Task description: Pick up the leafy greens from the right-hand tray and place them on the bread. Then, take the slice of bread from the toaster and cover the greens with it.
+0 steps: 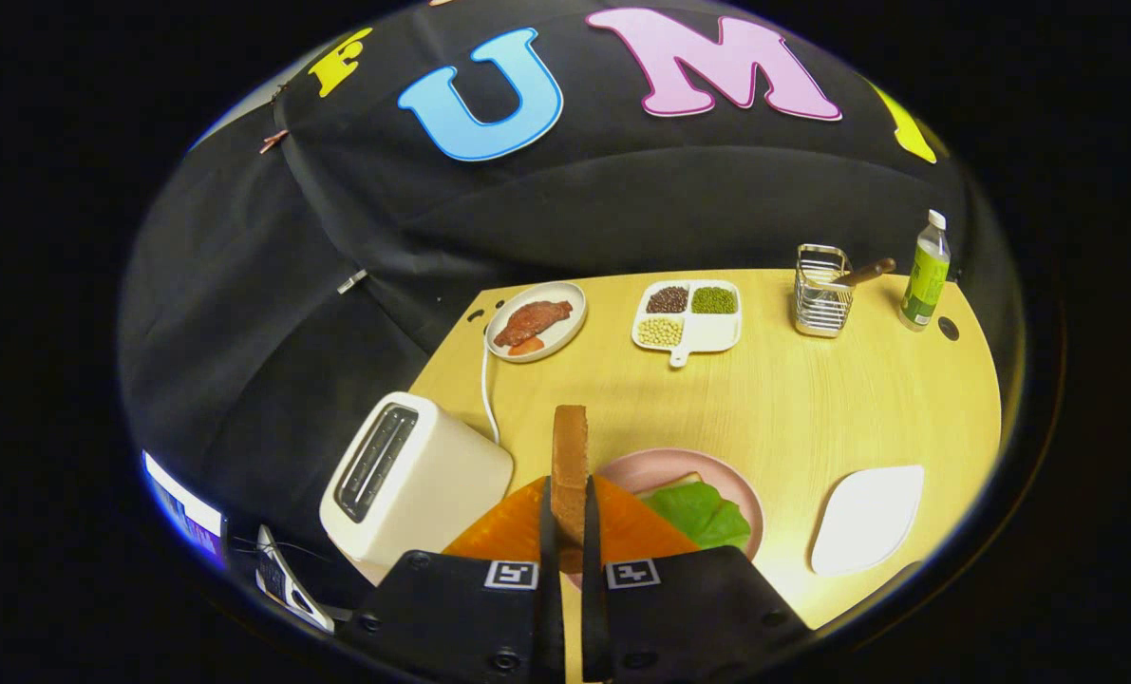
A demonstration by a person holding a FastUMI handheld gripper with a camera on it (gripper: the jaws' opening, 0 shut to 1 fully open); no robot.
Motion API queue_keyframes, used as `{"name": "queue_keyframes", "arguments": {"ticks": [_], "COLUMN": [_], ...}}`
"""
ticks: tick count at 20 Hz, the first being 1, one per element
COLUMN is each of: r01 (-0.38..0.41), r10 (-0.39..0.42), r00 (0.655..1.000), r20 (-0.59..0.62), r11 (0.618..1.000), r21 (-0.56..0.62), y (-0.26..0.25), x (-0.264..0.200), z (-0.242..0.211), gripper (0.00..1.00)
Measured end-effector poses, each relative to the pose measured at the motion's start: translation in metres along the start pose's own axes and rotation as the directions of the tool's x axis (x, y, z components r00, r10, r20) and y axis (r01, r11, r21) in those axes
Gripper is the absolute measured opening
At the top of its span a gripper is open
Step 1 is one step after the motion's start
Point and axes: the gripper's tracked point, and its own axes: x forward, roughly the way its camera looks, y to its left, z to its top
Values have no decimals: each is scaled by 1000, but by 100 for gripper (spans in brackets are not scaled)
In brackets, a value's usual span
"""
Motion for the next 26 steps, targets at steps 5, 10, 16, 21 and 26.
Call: {"name": "queue_keyframes", "arguments": {"ticks": [5, 10, 16, 21, 26], "r01": [-6, -12, 82, 149, 183], "r10": [11, 18, -74, -147, -189], "r00": [997, 995, 988, 980, 975], "r20": [-78, -99, -138, -138, -119], "r11": [998, 998, 995, 989, 981], "r21": [58, 62, 51, 7, -62], "y": [-16, -25, -65, -88, -101], "x": [14, 29, 29, 25, 12], "z": [-29, -36, -53, -59, -59], "gripper": [11, 11, 18, 33, 61]}}
